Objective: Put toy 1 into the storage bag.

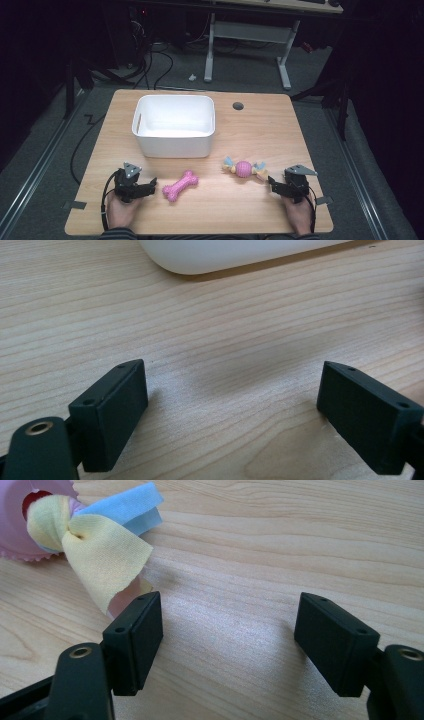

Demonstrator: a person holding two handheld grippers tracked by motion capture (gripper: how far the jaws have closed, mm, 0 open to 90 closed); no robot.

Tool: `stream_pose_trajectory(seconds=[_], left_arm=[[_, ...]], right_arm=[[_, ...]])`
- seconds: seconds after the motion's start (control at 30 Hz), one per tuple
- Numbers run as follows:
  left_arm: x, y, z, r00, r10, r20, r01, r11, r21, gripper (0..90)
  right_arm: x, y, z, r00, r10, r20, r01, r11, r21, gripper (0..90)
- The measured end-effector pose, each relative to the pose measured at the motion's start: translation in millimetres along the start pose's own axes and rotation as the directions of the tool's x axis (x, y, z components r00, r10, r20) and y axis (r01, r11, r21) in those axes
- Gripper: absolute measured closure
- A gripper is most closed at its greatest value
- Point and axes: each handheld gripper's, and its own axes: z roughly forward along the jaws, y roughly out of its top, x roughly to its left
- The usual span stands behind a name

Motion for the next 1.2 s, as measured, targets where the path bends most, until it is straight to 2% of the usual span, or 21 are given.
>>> stream_pose_trajectory(seconds=[0.1, 0.17, 0.27, 0.4, 0.53, 0.6, 0.67, 0.7, 0.73, 0.77, 0.8, 0.83, 0.93, 1.13, 1.2], left_arm=[[-0.3, -0.6, -1.4, 0.9998, 0.012, 0.013, -0.012, 0.9999, -0.002, 15.9], [-0.4, -0.3, -1.6, 0.9998, 0.011, 0.018, -0.011, 0.9999, -0.002, 16.5], [-0.8, 0.2, -3.0, 0.9988, -0.002, 0.048, 0.002, 0.9999, -0.013, 17.4], [-2.1, 0.3, -6.1, 0.9989, 0.006, 0.046, -0.005, 0.9993, -0.038, 15.8], [0.2, 2.5, -14.3, 0.9970, -0.017, 0.076, 0.021, 0.9983, -0.054, 15.1], [0.5, 3.4, -16.5, 0.9967, -0.020, 0.079, 0.024, 0.9979, -0.060, 15.1], [1.5, 6.4, -22.7, 0.9938, -0.022, 0.109, 0.030, 0.9969, -0.072, 15.2], [1.5, 6.4, -22.7, 0.9938, -0.022, 0.109, 0.030, 0.9969, -0.072, 15.5], [2.9, 8.7, -25.7, 0.9889, -0.021, 0.147, 0.030, 0.9975, -0.064, 16.4], [2.9, 8.7, -25.7, 0.9889, -0.021, 0.147, 0.030, 0.9975, -0.064, 17.4], [4.3, 11.7, -30.0, 0.9774, -0.025, 0.210, 0.039, 0.9972, -0.063, 18.5], [4.4, 13.1, -31.8, 0.9736, -0.020, 0.227, 0.034, 0.9977, -0.059, 19.7], [0.8, 15.9, -36.4, 0.9699, -0.008, 0.244, 0.022, 0.9982, -0.056, 22.2], [-7.9, 21.5, -42.7, 0.9676, 0.026, 0.251, -0.013, 0.9985, -0.053, 22.6], [-11.0, 24.8, -43.7, 0.9651, 0.036, 0.260, -0.023, 0.9982, -0.055, 23.0]], right_arm=[[0.0, 0.0, 0.0, 1.0000, 0.000, 0.000, 0.000, 1.000, 0.000, 27.5], [0.1, 0.0, 0.0, 1.0000, -0.001, 0.001, 0.001, 1.000, 0.000, 27.5], [0.1, 0.0, 0.0, 1.0000, -0.001, 0.001, 0.001, 1.000, 0.000, 27.5], [0.1, 0.0, 0.0, 1.0000, -0.001, 0.000, 0.001, 1.000, 0.000, 27.5], [0.2, 0.0, 0.0, 1.0000, 0.000, 0.000, 0.000, 1.000, 0.000, 27.5], [0.2, 0.0, 0.0, 1.0000, 0.000, 0.000, 0.000, 1.000, 0.000, 27.5], [0.2, 0.0, 0.0, 1.0000, 0.000, 0.000, 0.000, 1.000, 0.000, 27.5], [0.2, 0.0, -0.1, 1.0000, 0.000, 0.000, 0.000, 1.000, 0.000, 27.5], [0.3, 0.0, -0.1, 1.0000, 0.000, 0.000, 0.000, 1.000, 0.001, 27.5], [0.3, 0.0, -0.1, 1.0000, 0.000, 0.000, 0.000, 1.000, 0.001, 27.5], [0.2, 0.0, -0.1, 1.0000, -0.002, 0.000, 0.002, 1.000, 0.000, 27.5], [0.2, 0.0, -0.2, 1.0000, -0.003, -0.001, 0.003, 1.000, 0.001, 27.5], [0.2, 0.0, -0.2, 1.0000, -0.003, -0.001, 0.003, 1.000, 0.001, 27.5], [0.2, 0.0, 0.0, 1.0000, 0.000, 0.000, 0.000, 1.000, 0.000, 27.6], [0.2, 0.0, -0.1, 1.0000, 0.000, 0.000, 0.000, 1.000, 0.000, 27.7]])
